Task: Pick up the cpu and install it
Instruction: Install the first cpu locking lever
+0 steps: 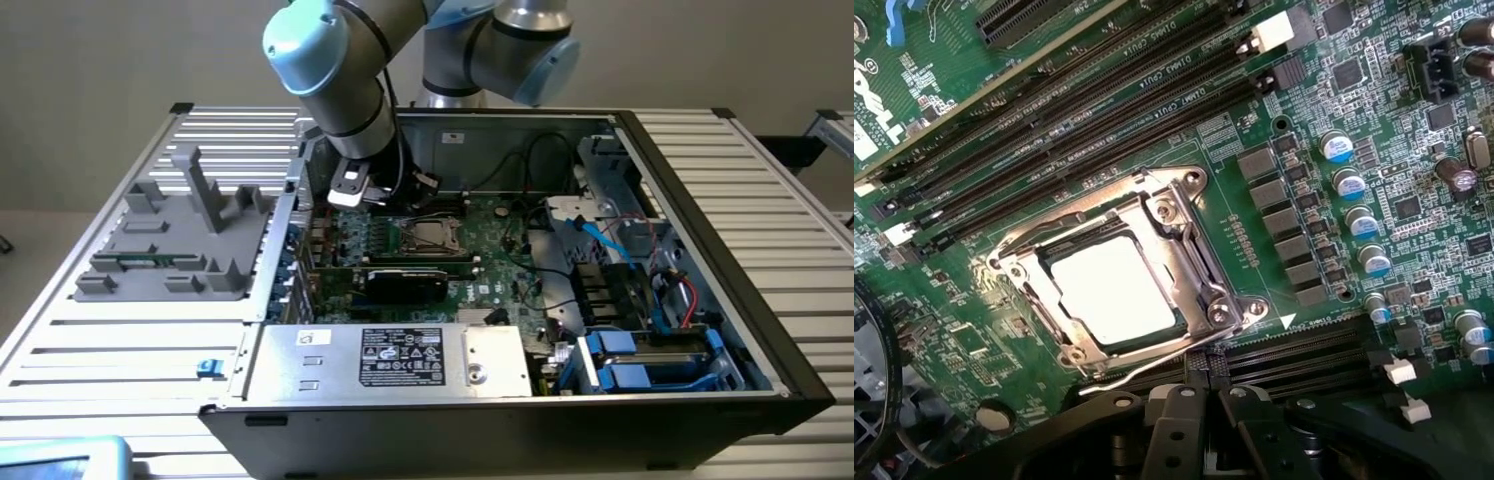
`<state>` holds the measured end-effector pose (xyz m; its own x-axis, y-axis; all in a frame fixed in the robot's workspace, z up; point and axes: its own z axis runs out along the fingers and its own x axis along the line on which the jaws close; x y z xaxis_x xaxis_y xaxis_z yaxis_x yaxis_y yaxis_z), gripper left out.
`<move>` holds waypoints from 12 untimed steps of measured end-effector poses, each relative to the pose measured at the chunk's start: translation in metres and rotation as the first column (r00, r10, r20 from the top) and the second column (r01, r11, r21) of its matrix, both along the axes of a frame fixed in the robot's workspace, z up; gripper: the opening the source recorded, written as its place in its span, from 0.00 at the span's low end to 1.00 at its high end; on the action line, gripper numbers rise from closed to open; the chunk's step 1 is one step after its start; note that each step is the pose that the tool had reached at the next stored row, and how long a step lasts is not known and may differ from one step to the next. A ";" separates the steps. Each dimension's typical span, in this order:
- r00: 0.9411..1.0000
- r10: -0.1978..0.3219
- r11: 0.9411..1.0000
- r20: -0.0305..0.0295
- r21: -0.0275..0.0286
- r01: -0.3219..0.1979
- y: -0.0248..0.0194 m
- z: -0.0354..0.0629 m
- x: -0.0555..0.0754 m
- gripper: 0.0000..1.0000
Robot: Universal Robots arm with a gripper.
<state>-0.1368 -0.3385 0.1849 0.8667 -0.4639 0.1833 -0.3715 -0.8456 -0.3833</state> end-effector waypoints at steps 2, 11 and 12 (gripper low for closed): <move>1.000 0.000 1.000 0.000 0.000 0.000 0.0000 -0.0003 0.001 0.11; 1.000 -0.001 1.000 -0.003 0.000 0.001 -0.0001 -0.0005 0.002 0.11; 1.000 -0.001 1.000 -0.005 0.000 0.001 -0.0001 -0.0005 0.002 0.11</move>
